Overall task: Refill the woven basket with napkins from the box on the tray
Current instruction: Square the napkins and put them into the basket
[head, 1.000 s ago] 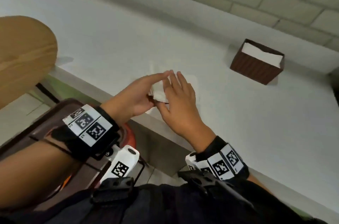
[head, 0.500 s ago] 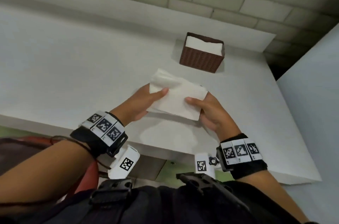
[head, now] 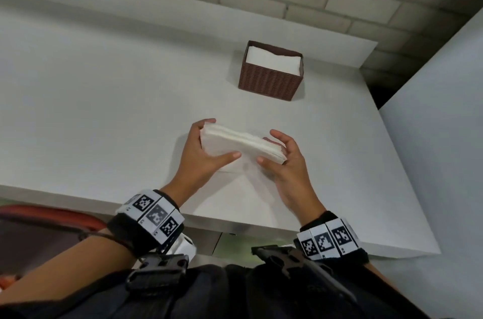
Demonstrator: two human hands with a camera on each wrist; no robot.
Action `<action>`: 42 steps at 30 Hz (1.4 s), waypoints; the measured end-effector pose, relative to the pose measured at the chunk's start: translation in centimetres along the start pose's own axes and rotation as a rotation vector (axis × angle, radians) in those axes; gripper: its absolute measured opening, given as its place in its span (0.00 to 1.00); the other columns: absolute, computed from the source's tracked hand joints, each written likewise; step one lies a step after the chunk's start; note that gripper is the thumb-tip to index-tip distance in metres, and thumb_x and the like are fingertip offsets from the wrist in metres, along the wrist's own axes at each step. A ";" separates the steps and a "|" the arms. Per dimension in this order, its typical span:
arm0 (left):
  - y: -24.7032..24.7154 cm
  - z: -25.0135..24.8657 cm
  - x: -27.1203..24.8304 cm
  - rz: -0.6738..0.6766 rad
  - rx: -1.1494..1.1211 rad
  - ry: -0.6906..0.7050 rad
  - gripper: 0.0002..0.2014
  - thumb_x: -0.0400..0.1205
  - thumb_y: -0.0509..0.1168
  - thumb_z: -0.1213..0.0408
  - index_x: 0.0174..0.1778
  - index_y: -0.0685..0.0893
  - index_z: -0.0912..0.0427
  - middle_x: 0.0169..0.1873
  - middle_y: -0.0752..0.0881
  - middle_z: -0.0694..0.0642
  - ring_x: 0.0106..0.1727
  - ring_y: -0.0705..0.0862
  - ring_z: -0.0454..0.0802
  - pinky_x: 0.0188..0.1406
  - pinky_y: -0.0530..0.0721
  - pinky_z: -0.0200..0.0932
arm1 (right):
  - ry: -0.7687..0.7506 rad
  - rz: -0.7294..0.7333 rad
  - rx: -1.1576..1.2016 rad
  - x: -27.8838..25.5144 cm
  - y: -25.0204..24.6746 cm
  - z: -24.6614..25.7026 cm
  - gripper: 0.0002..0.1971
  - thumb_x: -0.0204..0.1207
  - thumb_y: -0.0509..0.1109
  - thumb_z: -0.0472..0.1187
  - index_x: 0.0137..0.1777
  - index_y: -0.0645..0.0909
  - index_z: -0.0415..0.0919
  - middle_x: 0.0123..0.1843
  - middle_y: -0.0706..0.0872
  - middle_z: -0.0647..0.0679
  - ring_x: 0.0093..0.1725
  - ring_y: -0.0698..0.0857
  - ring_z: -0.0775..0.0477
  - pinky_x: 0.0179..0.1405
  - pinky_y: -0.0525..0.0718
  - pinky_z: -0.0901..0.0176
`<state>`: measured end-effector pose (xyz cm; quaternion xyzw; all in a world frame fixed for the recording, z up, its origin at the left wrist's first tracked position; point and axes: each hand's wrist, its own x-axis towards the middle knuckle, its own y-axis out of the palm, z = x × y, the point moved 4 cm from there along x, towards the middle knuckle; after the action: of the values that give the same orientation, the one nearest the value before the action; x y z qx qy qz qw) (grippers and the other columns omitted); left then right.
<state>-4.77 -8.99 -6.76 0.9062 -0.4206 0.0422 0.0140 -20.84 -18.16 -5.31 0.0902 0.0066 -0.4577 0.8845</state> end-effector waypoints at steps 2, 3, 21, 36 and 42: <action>-0.2 0.0 0.0 0.015 -0.017 -0.001 0.37 0.59 0.83 0.64 0.61 0.72 0.46 0.57 0.82 0.55 0.56 0.83 0.43 0.55 0.83 0.35 | -0.001 0.029 -0.032 -0.1 -0.2 0.0 0.27 0.69 0.71 0.21 0.58 0.77 0.53 0.52 0.85 0.54 0.51 0.85 0.56 0.52 0.85 0.57; 0.0 0.0 -0.1 0.035 0.006 0.006 0.36 0.60 0.83 0.68 0.60 0.73 0.47 0.55 0.82 0.52 0.54 0.83 0.37 0.52 0.82 0.30 | -0.002 0.033 -0.082 -0.1 -0.1 0.0 0.26 0.69 0.72 0.21 0.56 0.79 0.53 0.51 0.85 0.54 0.51 0.84 0.55 0.53 0.85 0.55; 0.5 -5.1 1.9 0.324 0.133 -0.164 0.31 0.70 0.74 0.62 0.68 0.70 0.52 0.57 0.85 0.46 0.55 0.85 0.43 0.55 0.84 0.38 | -0.064 -0.001 -0.294 0.1 -1.6 5.9 0.10 0.72 0.75 0.38 0.52 0.84 0.41 0.51 0.89 0.43 0.50 0.88 0.44 0.43 0.87 0.60; 10.5 -9.2 8.2 0.265 -1.147 -0.387 0.30 0.79 0.55 0.36 0.51 0.83 0.63 0.39 0.89 0.64 0.44 0.89 0.62 0.52 0.87 0.57 | -0.470 -0.167 0.004 3.5 1.6 10.9 0.27 0.65 0.78 0.34 0.57 0.71 0.56 0.54 0.80 0.57 0.60 0.83 0.49 0.58 0.87 0.53; 10.6 -6.7 10.1 0.127 -1.143 -0.416 0.31 0.76 0.58 0.34 0.56 0.82 0.61 0.43 0.87 0.63 0.49 0.86 0.61 0.64 0.79 0.62 | -0.408 -0.244 -0.037 5.3 0.0 8.8 0.22 0.70 0.75 0.30 0.58 0.73 0.53 0.54 0.81 0.61 0.55 0.84 0.59 0.53 0.87 0.64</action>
<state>-6.84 -23.10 0.72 0.7175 -0.4240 -0.3672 0.4130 -18.39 -23.89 2.89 -0.0220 -0.1528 -0.5699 0.8071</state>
